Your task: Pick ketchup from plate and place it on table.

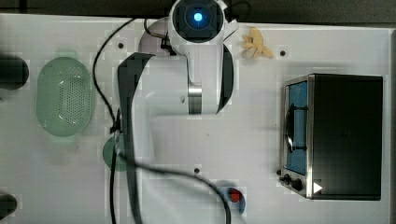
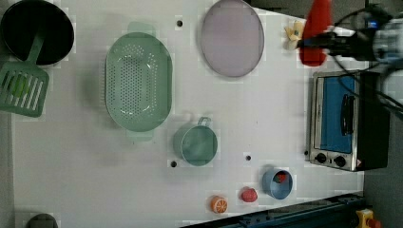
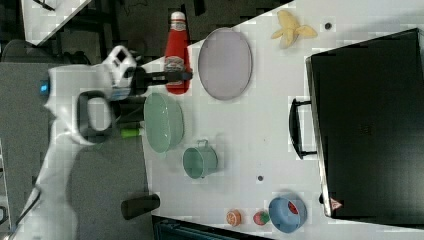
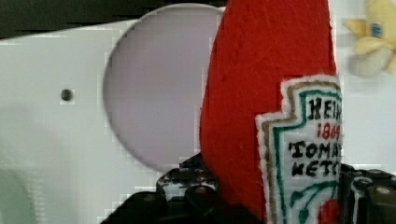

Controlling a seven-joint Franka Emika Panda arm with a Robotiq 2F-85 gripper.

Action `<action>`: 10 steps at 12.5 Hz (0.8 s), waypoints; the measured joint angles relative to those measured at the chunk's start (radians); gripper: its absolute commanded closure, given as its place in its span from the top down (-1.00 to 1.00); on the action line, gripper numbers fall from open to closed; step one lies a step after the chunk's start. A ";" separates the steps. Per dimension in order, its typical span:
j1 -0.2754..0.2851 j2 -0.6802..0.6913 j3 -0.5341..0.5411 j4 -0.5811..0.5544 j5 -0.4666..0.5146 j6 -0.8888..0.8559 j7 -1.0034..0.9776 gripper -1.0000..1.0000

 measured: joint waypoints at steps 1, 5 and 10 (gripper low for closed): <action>-0.003 -0.042 0.001 -0.005 -0.006 -0.021 0.025 0.27; -0.010 -0.222 -0.019 -0.152 -0.006 -0.078 0.089 0.27; -0.025 -0.318 -0.080 -0.467 0.003 -0.009 0.105 0.27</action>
